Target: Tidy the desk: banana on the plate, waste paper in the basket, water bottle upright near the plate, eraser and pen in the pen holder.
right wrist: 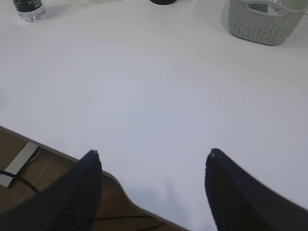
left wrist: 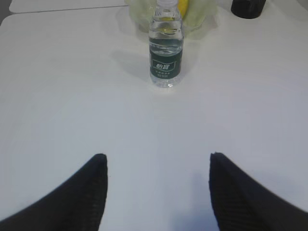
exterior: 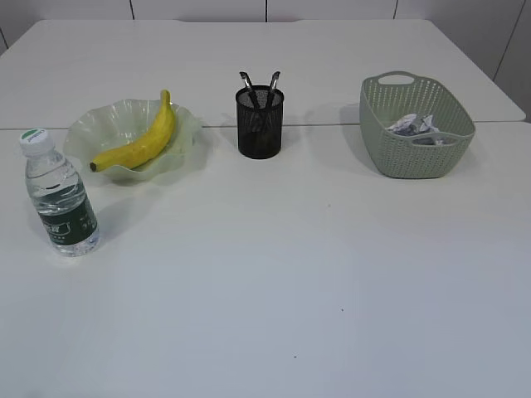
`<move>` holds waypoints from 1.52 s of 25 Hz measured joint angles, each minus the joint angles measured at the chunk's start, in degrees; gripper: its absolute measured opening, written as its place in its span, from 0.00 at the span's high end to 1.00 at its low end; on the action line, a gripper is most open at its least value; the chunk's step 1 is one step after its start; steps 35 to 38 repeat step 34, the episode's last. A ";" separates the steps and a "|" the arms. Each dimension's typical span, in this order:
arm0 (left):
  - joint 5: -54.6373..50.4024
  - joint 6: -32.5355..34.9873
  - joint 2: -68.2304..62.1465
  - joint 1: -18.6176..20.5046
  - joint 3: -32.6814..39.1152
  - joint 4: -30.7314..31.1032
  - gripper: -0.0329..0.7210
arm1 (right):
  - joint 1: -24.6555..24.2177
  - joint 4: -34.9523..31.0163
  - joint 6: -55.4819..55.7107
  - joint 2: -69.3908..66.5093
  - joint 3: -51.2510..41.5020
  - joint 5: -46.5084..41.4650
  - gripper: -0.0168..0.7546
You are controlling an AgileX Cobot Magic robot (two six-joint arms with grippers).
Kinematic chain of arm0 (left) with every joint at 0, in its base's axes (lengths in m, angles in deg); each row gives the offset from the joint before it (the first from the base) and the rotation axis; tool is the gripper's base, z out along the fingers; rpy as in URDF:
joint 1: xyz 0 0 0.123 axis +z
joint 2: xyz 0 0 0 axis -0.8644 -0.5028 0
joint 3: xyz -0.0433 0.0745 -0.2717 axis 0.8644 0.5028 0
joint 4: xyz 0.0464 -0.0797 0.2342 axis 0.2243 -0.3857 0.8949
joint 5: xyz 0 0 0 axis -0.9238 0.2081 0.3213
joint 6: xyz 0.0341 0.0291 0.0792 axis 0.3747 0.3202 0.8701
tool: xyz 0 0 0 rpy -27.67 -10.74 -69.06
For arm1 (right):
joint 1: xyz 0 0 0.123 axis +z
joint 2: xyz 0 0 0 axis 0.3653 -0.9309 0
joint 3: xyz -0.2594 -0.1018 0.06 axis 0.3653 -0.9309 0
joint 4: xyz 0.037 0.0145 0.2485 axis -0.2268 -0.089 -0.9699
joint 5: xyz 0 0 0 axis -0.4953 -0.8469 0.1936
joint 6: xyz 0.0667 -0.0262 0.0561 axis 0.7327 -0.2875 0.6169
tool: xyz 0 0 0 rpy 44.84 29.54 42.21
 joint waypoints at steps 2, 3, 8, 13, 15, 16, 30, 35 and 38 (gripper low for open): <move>0.00 0.00 0.00 0.00 0.00 0.00 0.33 | 0.00 -0.20 0.00 0.00 0.00 0.00 0.33; 0.00 0.00 0.00 0.00 0.00 -0.11 0.33 | 0.00 -0.20 0.00 0.00 0.00 0.00 0.33; 0.00 0.00 0.00 0.00 0.00 -0.11 0.33 | 0.00 -0.33 0.00 0.00 0.00 0.00 0.33; 0.00 0.00 0.00 0.00 0.00 -0.11 0.34 | 0.00 -0.33 0.00 0.00 0.00 0.00 0.33; 0.00 0.00 0.00 0.00 0.00 -0.11 0.35 | 0.00 -0.33 0.00 0.00 0.00 0.00 0.33; 0.00 0.00 0.00 0.00 0.00 -0.11 0.35 | 0.00 -0.33 0.00 0.00 0.00 0.00 0.33; 0.00 0.00 0.00 0.00 0.00 -0.20 0.37 | 0.00 -0.33 0.00 0.00 0.00 0.00 0.33; 0.00 0.00 0.00 0.00 0.00 -0.20 0.37 | 0.00 -0.33 0.00 0.00 0.00 0.00 0.33; 0.00 0.00 0.00 0.00 0.00 -0.20 0.37 | 0.00 -0.33 0.00 0.00 0.00 0.00 0.33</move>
